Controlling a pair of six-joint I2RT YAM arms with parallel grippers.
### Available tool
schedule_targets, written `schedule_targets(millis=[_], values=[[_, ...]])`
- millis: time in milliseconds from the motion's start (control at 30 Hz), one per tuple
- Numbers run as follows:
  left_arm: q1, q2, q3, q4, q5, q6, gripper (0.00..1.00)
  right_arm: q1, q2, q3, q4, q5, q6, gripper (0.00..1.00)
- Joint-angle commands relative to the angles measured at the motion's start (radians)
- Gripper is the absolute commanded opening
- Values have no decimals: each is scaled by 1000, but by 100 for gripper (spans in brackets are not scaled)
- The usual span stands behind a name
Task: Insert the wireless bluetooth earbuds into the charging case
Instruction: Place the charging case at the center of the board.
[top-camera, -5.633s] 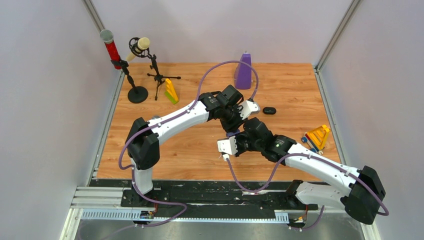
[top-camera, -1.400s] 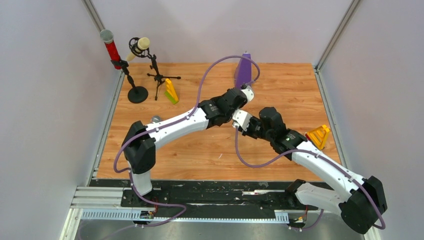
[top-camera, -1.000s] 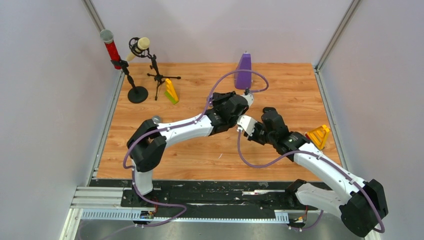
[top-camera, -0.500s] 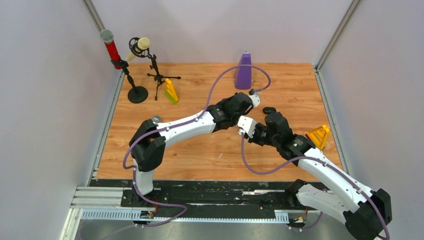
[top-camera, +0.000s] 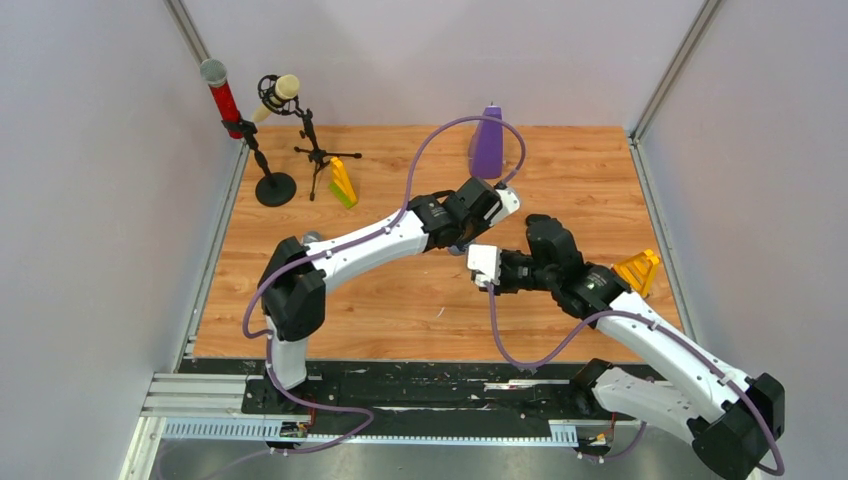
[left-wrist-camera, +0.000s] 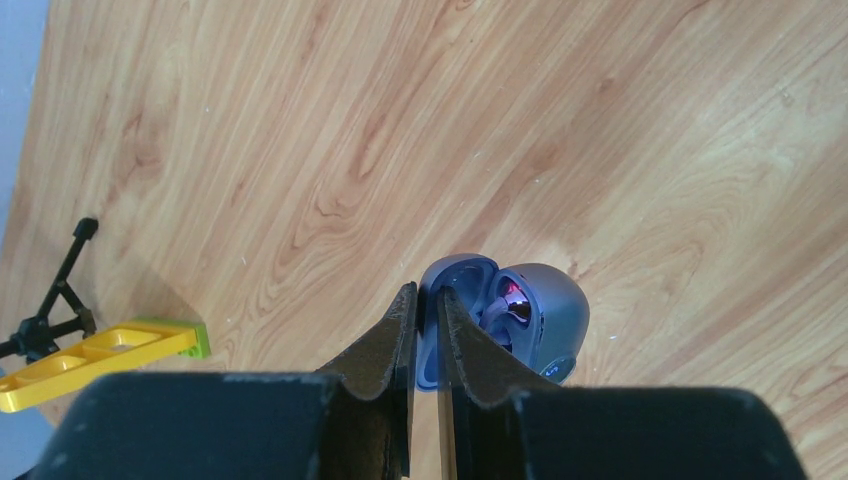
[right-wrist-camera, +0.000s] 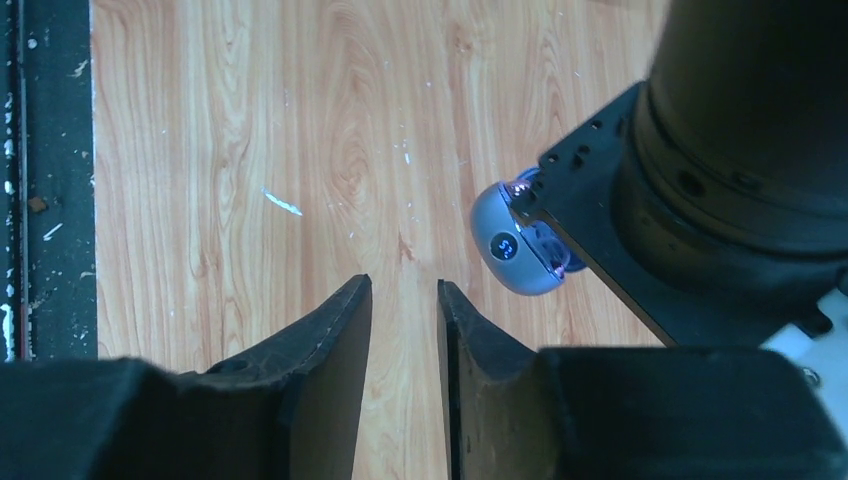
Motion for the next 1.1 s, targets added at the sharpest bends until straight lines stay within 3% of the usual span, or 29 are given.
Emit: schedule_targets(millis=[0, 233, 667, 1067], values=[[4, 30, 54, -47, -14, -55, 17, 42, 42, 40, -21, -25, -114, 35], [3, 72, 109, -99, -7, -89, 17, 126, 139, 59, 37, 82, -154, 60], [5, 89, 115, -114, 64, -104, 17, 309, 321, 45, 179, 427, -321, 89], [6, 62, 85, -101, 184, -92, 16, 387, 547, 195, 196, 724, -372, 94]])
